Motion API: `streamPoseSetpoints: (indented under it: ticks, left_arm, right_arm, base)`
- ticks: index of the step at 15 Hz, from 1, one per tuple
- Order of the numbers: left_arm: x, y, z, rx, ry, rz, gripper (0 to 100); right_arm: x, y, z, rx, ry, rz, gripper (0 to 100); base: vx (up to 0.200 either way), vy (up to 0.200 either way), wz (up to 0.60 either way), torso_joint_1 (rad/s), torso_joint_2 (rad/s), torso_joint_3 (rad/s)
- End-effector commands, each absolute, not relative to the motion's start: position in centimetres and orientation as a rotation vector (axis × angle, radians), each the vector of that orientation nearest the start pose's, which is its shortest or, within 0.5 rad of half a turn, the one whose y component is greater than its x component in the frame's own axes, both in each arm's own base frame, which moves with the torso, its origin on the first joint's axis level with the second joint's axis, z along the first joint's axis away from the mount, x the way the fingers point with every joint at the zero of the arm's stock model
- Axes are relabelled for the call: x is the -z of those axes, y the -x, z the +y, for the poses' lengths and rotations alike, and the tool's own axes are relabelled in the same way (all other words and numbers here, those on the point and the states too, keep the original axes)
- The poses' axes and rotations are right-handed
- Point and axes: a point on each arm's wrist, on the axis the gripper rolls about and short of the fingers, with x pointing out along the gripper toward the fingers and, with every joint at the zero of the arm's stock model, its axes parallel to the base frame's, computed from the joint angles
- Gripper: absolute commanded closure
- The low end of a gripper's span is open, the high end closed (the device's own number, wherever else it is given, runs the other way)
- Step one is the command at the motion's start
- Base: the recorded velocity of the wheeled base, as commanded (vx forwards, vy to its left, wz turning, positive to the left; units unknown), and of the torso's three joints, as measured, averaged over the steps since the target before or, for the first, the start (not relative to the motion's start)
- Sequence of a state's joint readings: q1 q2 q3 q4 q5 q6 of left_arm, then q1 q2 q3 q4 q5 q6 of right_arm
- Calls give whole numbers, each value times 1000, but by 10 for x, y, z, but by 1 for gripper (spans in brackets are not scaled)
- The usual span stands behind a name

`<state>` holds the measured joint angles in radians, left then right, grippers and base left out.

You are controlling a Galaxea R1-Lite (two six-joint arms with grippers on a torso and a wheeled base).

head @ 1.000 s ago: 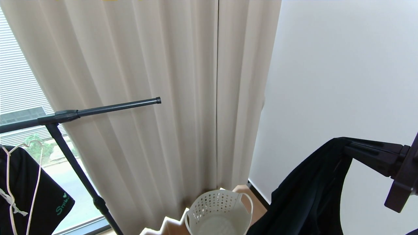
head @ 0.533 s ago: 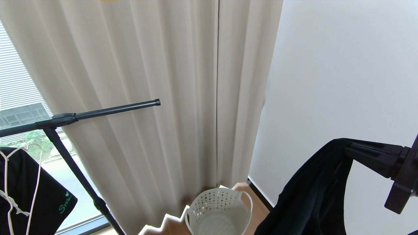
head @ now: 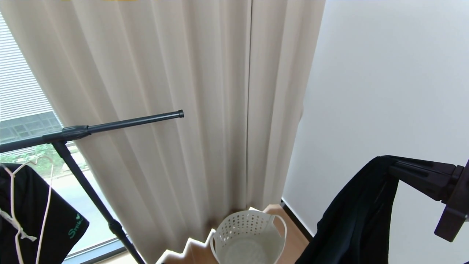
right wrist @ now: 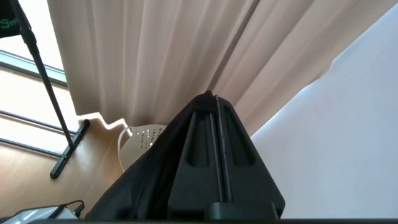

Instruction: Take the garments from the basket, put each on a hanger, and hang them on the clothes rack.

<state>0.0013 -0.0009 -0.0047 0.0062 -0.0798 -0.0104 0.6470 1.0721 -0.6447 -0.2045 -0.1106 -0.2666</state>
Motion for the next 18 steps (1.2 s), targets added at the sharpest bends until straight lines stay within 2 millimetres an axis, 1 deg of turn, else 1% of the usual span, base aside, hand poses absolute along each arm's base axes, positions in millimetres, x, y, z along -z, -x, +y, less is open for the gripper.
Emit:
streamPoseSetpoints:
  ticks: [1,7,18]
  left_arm:
    - [-76,23,-2,77,11,2,0]
    - [-76,23,-2,78,11,2,0]
    - [-76,23,-2,77,12,2,0]
  right_arm:
    - [-237,-119,87,-561,343,138,100]
    - [-236,-119,87,-561,344,141,100]
    - [-237,-119,87,-561,344,140,100]
  base:
    - [0,0,600,7,2,7]
    - [0,0,600,2,3,2]
    - [0,200,0,1,2,2]
